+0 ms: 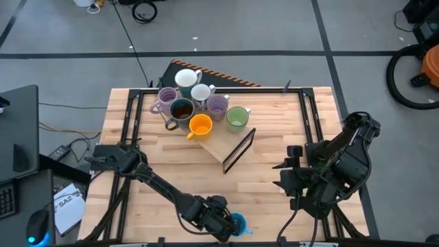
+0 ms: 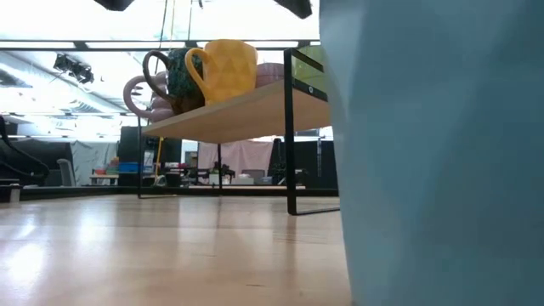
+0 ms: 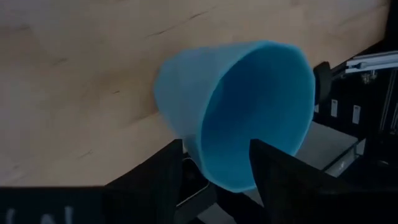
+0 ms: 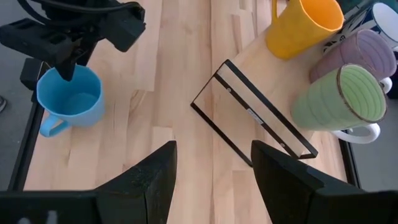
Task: Place coffee mugs
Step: Put the blue mug on the shelf
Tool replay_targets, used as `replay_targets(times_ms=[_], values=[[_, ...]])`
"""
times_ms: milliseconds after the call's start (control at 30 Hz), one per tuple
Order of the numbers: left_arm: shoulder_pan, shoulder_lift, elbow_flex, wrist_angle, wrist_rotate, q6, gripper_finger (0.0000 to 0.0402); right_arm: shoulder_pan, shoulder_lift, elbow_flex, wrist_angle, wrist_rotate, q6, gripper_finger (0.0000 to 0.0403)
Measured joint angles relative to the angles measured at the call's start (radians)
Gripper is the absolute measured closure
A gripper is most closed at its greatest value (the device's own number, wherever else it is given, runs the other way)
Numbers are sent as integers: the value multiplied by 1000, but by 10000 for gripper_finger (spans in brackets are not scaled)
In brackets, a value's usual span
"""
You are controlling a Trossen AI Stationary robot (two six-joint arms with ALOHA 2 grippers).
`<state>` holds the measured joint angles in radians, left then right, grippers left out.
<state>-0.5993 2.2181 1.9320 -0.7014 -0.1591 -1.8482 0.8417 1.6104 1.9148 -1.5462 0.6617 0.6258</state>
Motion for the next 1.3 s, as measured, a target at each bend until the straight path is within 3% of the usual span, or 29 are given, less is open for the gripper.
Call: replay_targets(times_ms=[500,800,1067,1300], values=[[23,20,0,-18,41,28,218,0,0,0,3,8,37,191],[28,42,0,-45,51,68,284,0,0,0,8,10,36,191],[43,42,0,-85,30,120,370,0,0,0,12,0,34,191],[74,38,0,-94,14,239,375,0,0,0,12,-1,37,191]])
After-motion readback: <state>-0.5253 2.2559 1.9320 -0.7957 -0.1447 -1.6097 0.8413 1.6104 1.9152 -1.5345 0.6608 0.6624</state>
